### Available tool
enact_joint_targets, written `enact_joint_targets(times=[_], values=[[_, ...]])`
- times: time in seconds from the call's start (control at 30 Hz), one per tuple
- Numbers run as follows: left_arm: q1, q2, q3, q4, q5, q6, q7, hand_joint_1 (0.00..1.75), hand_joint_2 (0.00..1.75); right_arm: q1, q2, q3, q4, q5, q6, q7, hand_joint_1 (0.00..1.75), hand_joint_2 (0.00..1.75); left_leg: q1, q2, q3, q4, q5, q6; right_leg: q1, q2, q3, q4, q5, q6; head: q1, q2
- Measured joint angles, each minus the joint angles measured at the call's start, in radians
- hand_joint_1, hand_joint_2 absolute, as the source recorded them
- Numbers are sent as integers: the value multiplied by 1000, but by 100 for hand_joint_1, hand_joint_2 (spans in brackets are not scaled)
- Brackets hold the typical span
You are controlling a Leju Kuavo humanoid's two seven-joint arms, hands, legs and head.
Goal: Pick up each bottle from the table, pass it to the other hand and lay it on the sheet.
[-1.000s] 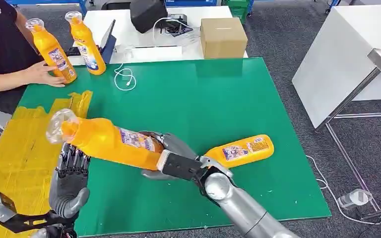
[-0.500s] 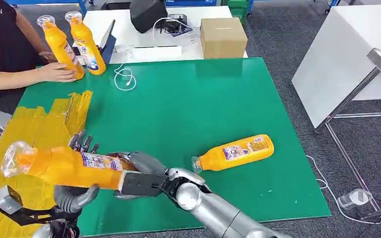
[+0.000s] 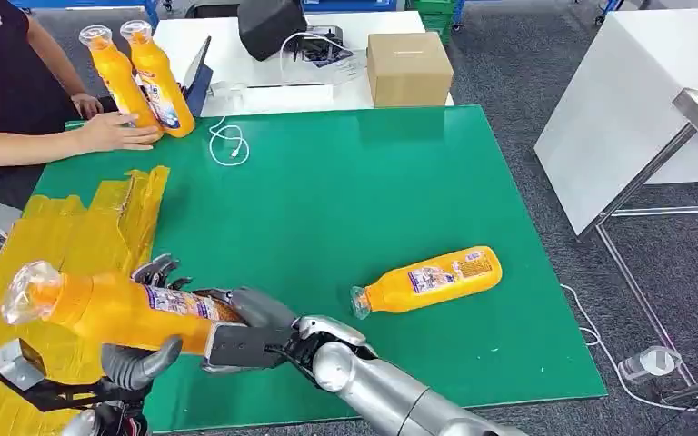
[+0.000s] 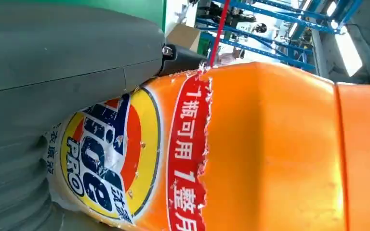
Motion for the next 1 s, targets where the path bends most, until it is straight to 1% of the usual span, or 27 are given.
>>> enact_joint_targets(times=[0.3, 0.33, 0.4, 0.43, 0.53, 0.57, 0.63, 0.67, 0.73, 0.87, 0.9, 0.97, 1.0], values=[[-6, 0, 0, 7, 6, -7, -5, 175, 175, -3, 2, 3, 14, 0, -10, -7, 175, 175, 0, 0, 0, 0, 0, 0, 0, 0, 0, 0, 0, 0, 0, 0], [-7, 0, 1, 7, -3, -3, -10, 175, 175, -4, 2, 3, 14, 0, -15, -7, 37, 175, 0, 0, 0, 0, 0, 0, 0, 0, 0, 0, 0, 0, 0, 0], [-7, -1, 1, 7, -36, 17, -32, 175, 175, -4, 2, 3, 15, 13, -38, -8, 37, 175, 0, 0, 0, 0, 0, 0, 0, 0, 0, 0, 0, 0, 0, 0], [-7, -2, 1, 6, -63, 34, -49, 175, 175, -4, 1, 3, 15, 30, -57, -8, 0, 175, 0, 0, 0, 0, 0, 0, 0, 0, 0, 0, 0, 0, 0, 0], [1, -2, 7, -15, -163, 89, -93, 175, 175, 1, -7, 2, 3, 105, -128, 0, 0, 175, 0, 0, 0, 0, 0, 0, 0, 0, 0, 0, 0, 0, 0, 0], [4, -3, 10, -22, -173, 96, -98, 175, 175, 3, -12, 0, -4, 112, -135, 5, 0, 0, 0, 0, 0, 0, 0, 0, 0, 0, 0, 0, 0, 0, 0, 0], [10, -3, 20, -38, -259, 155, -127, 175, 175, 7, -25, -8, -22, 126, -146, 18, 0, 0, 0, 0, 0, 0, 0, 0, 0, 0, 0, 0, 0, 0, 0, 0], [12, -3, 30, -45, -352, 230, -150, 175, 175, 14, -36, -18, -37, 132, -155, 20, 0, 0, 0, 0, 0, 0, 0, 0, 0, 0, 0, 0, 0, 0, 0, 0], [21, 8, 58, -61, -622, 432, -164, 175, 175, 36, -72, -52, -96, 156, -169, 20, 0, 0, 0, -1, 0, 0, 0, 0, 0, 0, 0, 0, 0, 0, 0, 0], [43, 33, 122, -64, -947, 678, -145, 175, 175, 105, -154, -143, -245, 220, -189, 3, 0, 0, 0, 0, 0, 0, 0, 0, 0, 0, 0, 0, 0, 0, 0, 0], [51, 41, 135, -63, -1021, 727, -140, 175, 175, 123, -169, -164, -277, 246, -202, -3, 0, 175, 0, 0, 0, 0, 0, 0, 0, 0, 0, 0, 0, 0, 0, 0], [67, 59, 153, -61, -1177, 811, -116, 175, 175, 153, -194, -203, -357, 309, -229, -12, 0, 175, 0, 0, 0, 0, 0, 0, 0, 0, -1, 0, 0, 0, 0, 0], [73, 68, 159, -56, -1248, 845, -97, 175, 175, 162, -206, -217, -387, 317, -229, -13, 0, 175, 0, 0, 0, 0, 0, 0, 0, 0, -1, 0, 0, 0, 0, 0]])
